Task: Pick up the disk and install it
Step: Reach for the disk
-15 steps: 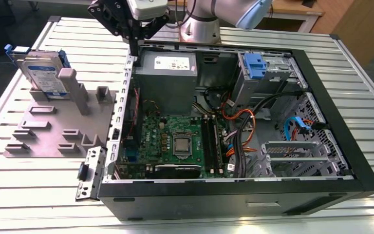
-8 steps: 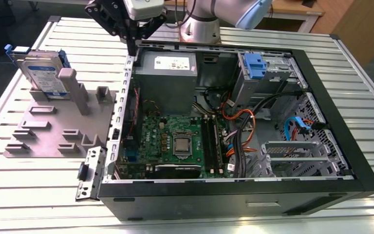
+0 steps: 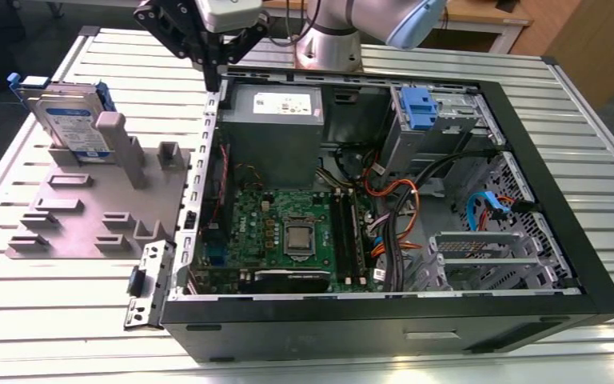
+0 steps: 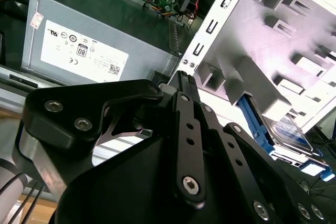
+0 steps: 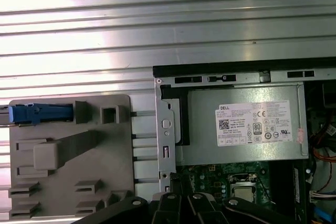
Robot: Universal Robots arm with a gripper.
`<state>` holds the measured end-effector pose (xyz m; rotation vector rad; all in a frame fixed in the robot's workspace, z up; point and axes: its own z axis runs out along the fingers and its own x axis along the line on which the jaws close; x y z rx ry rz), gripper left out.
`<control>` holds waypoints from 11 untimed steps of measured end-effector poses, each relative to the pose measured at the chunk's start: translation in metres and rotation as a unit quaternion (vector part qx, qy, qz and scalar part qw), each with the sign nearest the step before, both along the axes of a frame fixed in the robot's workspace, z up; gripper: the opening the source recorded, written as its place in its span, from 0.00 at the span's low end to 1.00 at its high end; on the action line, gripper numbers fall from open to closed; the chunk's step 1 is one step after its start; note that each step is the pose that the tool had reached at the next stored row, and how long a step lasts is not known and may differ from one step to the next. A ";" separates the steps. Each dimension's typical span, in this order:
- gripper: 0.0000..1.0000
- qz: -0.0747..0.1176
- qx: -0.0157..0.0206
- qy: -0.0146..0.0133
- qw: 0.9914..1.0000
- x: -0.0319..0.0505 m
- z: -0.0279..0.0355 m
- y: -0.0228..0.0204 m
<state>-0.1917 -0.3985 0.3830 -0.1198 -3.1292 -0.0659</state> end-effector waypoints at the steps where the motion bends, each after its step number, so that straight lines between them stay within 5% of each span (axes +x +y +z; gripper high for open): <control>1: 0.11 0.000 0.000 0.000 1.000 -0.0003 0.0000 0.0000; 11: 0.11 0.000 0.000 0.000 1.000 -0.0031 -0.0003 0.0001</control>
